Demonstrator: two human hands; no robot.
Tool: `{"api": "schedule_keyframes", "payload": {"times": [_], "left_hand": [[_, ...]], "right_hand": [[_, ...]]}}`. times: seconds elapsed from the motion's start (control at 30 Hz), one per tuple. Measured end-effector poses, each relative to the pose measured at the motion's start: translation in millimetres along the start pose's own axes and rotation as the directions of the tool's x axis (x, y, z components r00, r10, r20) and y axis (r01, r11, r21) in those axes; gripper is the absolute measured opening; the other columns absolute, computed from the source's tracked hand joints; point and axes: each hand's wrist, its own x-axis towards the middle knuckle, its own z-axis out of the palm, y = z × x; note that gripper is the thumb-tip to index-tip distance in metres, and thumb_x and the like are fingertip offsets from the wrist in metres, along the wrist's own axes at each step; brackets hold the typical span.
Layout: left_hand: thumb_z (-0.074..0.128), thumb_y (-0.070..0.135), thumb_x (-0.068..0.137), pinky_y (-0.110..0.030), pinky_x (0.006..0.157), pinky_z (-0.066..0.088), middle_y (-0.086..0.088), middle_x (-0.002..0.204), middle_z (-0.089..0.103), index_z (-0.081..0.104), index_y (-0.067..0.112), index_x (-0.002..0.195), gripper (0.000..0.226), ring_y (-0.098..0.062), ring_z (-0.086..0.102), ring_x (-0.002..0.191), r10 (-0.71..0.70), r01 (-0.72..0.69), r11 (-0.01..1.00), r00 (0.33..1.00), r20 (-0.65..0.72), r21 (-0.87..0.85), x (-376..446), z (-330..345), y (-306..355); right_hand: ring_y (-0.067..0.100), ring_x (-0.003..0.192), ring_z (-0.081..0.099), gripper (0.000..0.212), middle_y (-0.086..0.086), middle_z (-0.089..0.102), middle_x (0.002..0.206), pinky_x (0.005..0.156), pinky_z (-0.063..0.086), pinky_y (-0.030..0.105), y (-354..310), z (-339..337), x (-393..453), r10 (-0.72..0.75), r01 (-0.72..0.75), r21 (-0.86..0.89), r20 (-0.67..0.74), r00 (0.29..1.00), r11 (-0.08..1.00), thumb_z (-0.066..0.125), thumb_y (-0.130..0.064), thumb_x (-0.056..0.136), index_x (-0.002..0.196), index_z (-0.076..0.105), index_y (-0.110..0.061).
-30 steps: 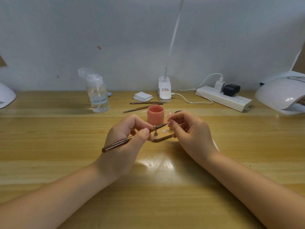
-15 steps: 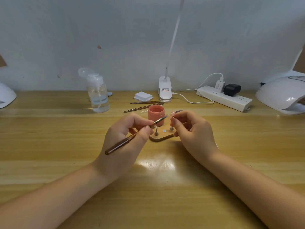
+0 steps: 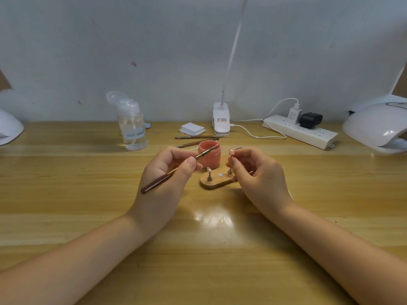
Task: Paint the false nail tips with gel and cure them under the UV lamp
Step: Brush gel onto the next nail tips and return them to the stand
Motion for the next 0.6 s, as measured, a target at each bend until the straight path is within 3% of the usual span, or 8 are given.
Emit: {"api": "schedule_keyframes", "payload": {"times": [0.07,0.17,0.3,0.43,0.6], "left_hand": [[0.062,0.028,0.086,-0.045,0.094,0.052,0.007,0.091,0.073,0.068,0.025,0.095,0.011,-0.014,0.068,0.098,-0.111,0.109,0.991,0.994,-0.015,-0.075,3.3,0.9,-4.9],[0.066,0.030,0.086,-0.054,0.098,0.049,0.008,0.089,0.072,0.067,0.026,0.097,0.011,-0.010,0.067,0.099,-0.240,0.235,0.950,0.971,-0.002,-0.206,9.1,2.5,-9.4],[0.060,0.040,0.079,-0.056,0.101,0.046,0.005,0.086,0.069,0.063,0.024,0.100,0.027,-0.011,0.064,0.096,-0.276,0.279,0.920,0.960,0.051,-0.274,13.2,6.0,-9.0],[0.059,0.039,0.081,-0.056,0.101,0.045,0.004,0.086,0.069,0.061,0.022,0.104,0.029,-0.011,0.063,0.096,-0.274,0.289,0.915,0.957,0.090,-0.280,12.0,7.0,-9.8],[0.060,0.039,0.080,-0.055,0.102,0.044,0.003,0.084,0.068,0.061,0.022,0.102,0.027,-0.010,0.063,0.093,-0.272,0.290,0.903,0.957,0.099,-0.317,12.3,6.7,-9.3]], "right_hand": [[0.017,0.080,0.068,0.016,0.000,0.072,0.090,0.073,0.056,0.043,-0.6,0.4,-0.2,0.017,-0.017,0.004,0.005,1.000,1.000,0.067,-0.017,0.089,0.106,0.066,-0.016],[0.020,0.077,0.067,0.012,0.002,0.072,0.084,0.073,0.055,0.045,-1.4,0.6,0.3,0.006,-0.004,-0.030,0.039,0.999,1.000,0.068,-0.015,0.088,0.100,0.070,-0.014],[0.019,0.067,0.065,0.008,0.001,0.069,0.072,0.067,0.053,0.044,-0.9,0.7,0.3,-0.005,0.014,-0.089,0.096,0.995,0.996,0.068,-0.019,0.087,0.094,0.072,-0.016],[0.012,0.055,0.049,0.003,-0.002,0.058,0.057,0.059,0.042,0.034,4.1,2.4,2.5,-0.010,0.028,-0.187,0.097,0.995,0.982,0.069,-0.024,0.086,0.087,0.072,-0.022],[0.008,0.059,0.047,0.006,-0.012,0.050,0.056,0.057,0.033,0.027,9.6,5.9,5.2,0.045,-0.008,-0.356,0.097,0.994,0.934,0.067,-0.030,0.087,0.089,0.072,-0.032]]}}
